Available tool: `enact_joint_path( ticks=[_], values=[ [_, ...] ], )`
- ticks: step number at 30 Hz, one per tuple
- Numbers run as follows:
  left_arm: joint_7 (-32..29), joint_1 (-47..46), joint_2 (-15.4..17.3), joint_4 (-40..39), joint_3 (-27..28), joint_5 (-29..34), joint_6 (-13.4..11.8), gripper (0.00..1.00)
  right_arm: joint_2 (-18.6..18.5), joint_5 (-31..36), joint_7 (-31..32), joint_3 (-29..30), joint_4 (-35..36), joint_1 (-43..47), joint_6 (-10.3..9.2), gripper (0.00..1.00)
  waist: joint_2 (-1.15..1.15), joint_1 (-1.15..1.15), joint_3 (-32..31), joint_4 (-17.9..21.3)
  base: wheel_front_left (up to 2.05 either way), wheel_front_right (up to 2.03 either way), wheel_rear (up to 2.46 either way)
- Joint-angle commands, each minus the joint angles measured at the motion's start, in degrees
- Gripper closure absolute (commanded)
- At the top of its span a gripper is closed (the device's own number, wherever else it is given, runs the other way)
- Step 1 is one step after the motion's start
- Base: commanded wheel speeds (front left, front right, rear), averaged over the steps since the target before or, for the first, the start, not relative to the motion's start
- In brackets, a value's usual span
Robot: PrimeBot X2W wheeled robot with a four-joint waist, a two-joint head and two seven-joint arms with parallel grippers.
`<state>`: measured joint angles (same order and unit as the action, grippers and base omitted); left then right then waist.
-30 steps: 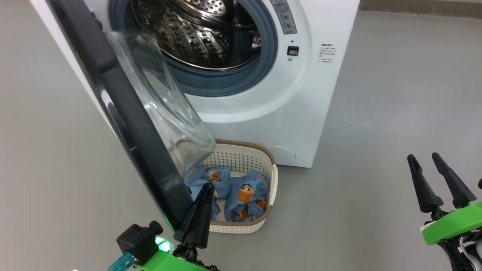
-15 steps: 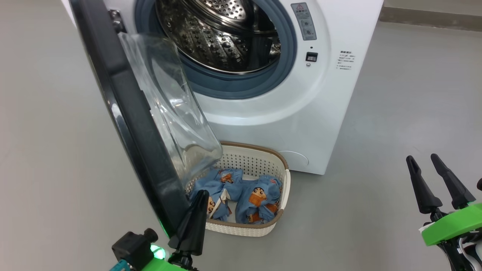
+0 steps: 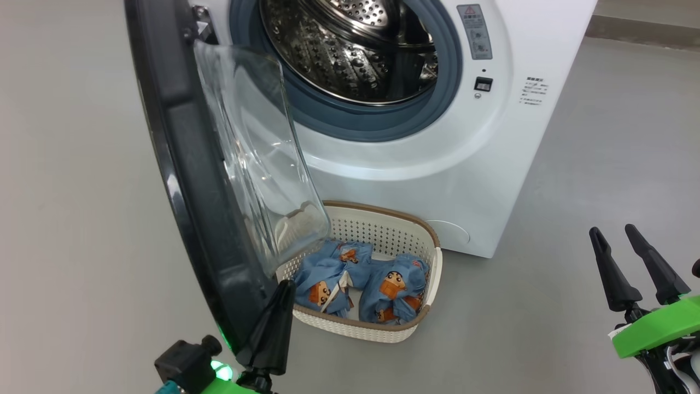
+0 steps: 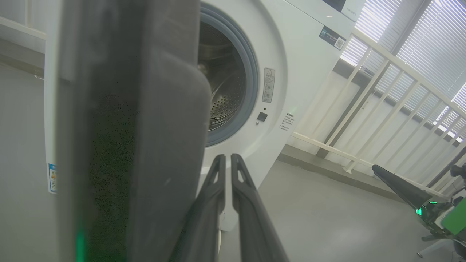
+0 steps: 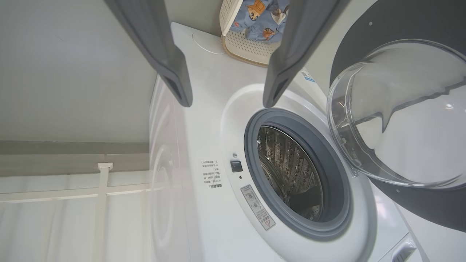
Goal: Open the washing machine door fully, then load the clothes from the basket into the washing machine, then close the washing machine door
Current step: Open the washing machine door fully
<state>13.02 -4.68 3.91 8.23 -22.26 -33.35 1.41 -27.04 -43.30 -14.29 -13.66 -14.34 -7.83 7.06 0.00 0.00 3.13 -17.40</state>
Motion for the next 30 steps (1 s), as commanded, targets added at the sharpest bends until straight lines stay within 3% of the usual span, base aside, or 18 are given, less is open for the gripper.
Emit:
enact_joint_path(
  ticks=[1,30],
  values=[
    [-0.09,-1.19,1.38,-1.22,3.45,-0.79,-1.33,1.0,-1.85,-0.08,-0.71,-0.49,1.36,-0.56,0.43,0.0,0.0,0.0,0.34,-0.63,0.0,0.0,0.0],
    [-0.99,1.98,4.11,-5.3,7.53,-2.39,-6.36,1.0,-2.07,0.21,-0.71,0.23,1.71,-0.39,0.43,0.0,0.0,0.0,0.71,-6.33,0.0,0.0,0.0]
  ],
)
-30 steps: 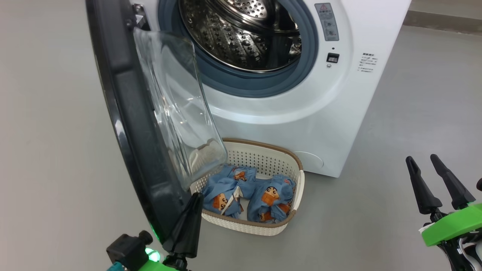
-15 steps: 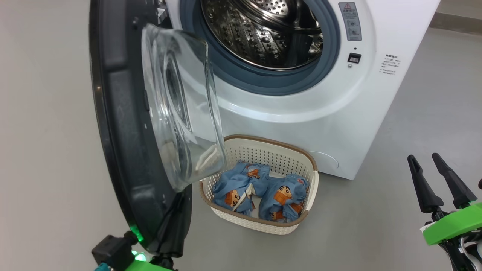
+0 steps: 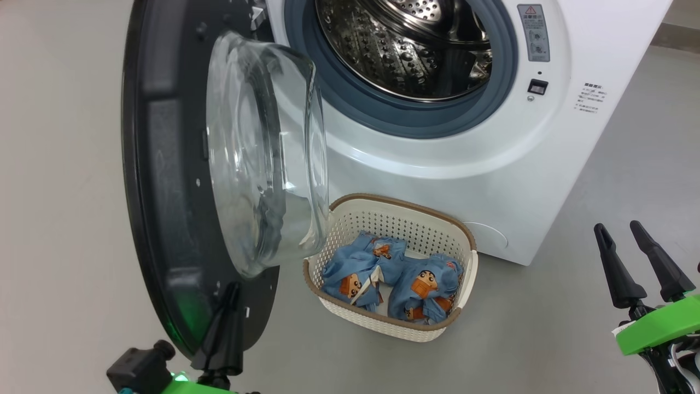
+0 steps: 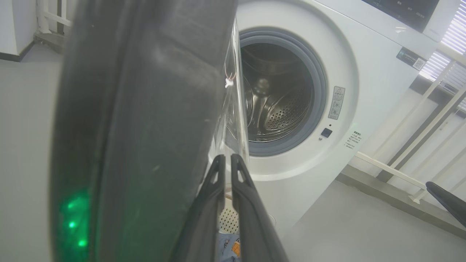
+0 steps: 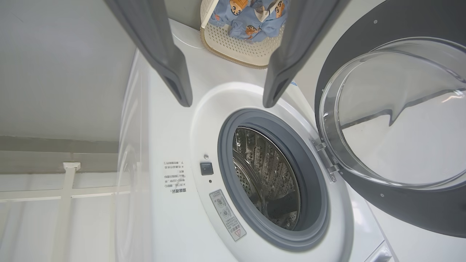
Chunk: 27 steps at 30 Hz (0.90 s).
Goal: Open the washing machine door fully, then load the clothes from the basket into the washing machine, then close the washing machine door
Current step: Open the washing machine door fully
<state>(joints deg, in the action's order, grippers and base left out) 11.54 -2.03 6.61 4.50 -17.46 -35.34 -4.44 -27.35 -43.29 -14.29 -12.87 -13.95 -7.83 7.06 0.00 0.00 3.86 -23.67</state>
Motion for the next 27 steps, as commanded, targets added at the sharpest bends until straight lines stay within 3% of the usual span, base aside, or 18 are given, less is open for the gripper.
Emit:
enact_joint_path(
  ticks=[1,27],
  values=[
    [0.5,-0.53,1.51,-1.63,3.01,-0.5,-0.76,1.0,-1.74,0.21,-0.71,-0.59,1.32,-0.41,0.43,0.0,0.0,0.0,-0.03,-0.21,0.0,0.0,0.0],
    [1.45,-3.15,7.77,2.11,11.21,-2.36,-2.51,1.0,-1.63,0.23,-0.71,-1.4,1.29,-0.68,0.43,0.0,0.0,0.0,0.25,-1.72,0.0,0.0,0.0]
  ],
)
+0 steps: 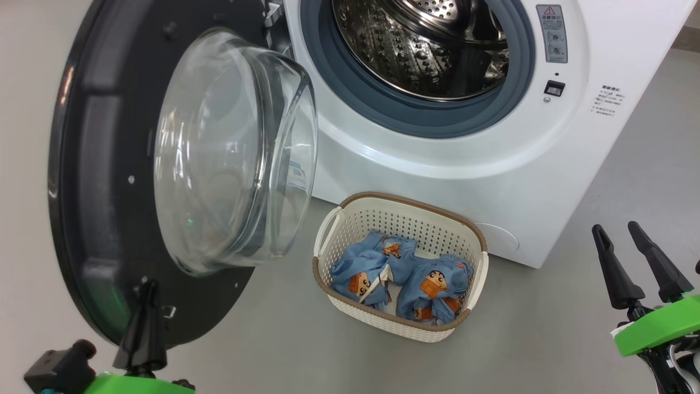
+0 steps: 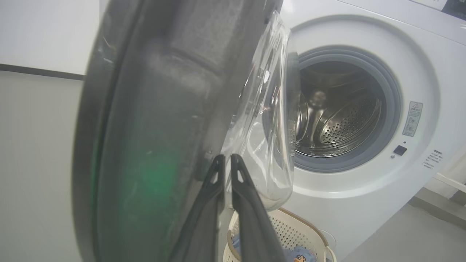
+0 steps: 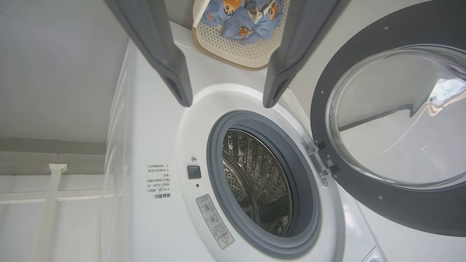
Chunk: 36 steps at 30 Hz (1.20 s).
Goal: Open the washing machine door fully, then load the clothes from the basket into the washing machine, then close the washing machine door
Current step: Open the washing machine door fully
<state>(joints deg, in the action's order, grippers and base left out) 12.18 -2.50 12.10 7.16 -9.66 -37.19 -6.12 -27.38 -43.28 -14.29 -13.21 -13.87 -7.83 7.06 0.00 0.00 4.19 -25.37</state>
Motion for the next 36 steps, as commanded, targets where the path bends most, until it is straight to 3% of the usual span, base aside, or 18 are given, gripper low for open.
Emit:
enact_joint_path(
  ticks=[1,17,36],
  values=[
    [0.94,-2.89,2.5,-0.19,3.72,-0.5,-0.79,1.0,-1.62,0.18,-0.71,-1.09,1.18,-0.65,0.43,0.0,0.0,0.0,-0.14,-0.03,0.0,0.0,0.0],
    [2.36,-8.09,5.58,6.16,8.12,0.58,-0.49,1.0,-2.02,0.08,-0.71,-1.15,1.45,-0.33,0.43,0.0,0.0,0.0,0.13,-0.16,0.0,0.0,0.0],
    [2.81,-15.97,5.49,16.54,15.27,4.31,2.32,1.0,-3.24,0.03,-0.71,-1.8,1.4,-1.6,0.43,0.0,0.0,0.0,1.96,0.04,0.0,0.0,0.0]
  ],
)
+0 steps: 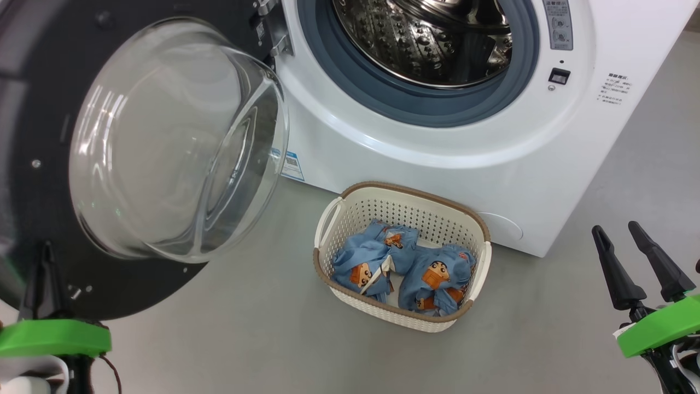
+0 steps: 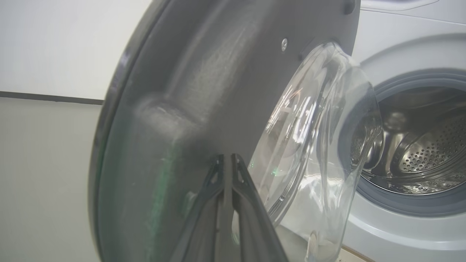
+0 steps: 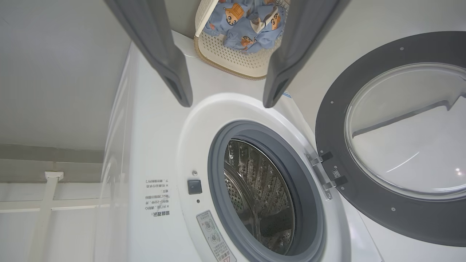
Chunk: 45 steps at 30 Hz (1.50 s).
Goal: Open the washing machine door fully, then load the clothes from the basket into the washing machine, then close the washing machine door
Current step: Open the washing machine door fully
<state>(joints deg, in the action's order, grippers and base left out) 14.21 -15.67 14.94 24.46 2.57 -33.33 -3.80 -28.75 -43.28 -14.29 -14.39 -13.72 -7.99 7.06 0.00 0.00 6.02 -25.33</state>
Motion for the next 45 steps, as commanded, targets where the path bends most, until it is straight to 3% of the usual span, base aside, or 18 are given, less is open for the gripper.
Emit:
enact_joint_path(
  ticks=[1,15,32,45],
  values=[
    [0.78,-3.26,2.66,-0.2,3.51,0.87,0.2,1.0,-1.94,0.03,-0.71,-0.67,1.27,-1.56,0.43,0.0,0.0,0.0,0.3,0.01,0.0,0.0,0.0],
    [0.78,-10.41,1.32,7.94,12.63,7.28,3.14,1.0,-3.54,0.51,-0.71,-1.35,1.71,-4.09,0.43,0.0,0.0,0.0,4.36,0.61,0.0,0.0,0.0],
    [0.78,-17.46,1.89,15.86,22.61,14.3,6.25,1.0,-5.59,0.74,-0.71,-2.38,1.91,-6.95,0.43,0.0,0.0,0.0,8.57,2.02,0.0,0.0,0.0],
    [0.79,-20.61,2.86,20.49,28.02,18.95,7.15,1.0,-6.34,0.68,-0.71,-3.75,1.6,-8.23,0.43,0.0,0.0,0.0,9.4,2.47,0.0,0.0,0.0]
  ],
)
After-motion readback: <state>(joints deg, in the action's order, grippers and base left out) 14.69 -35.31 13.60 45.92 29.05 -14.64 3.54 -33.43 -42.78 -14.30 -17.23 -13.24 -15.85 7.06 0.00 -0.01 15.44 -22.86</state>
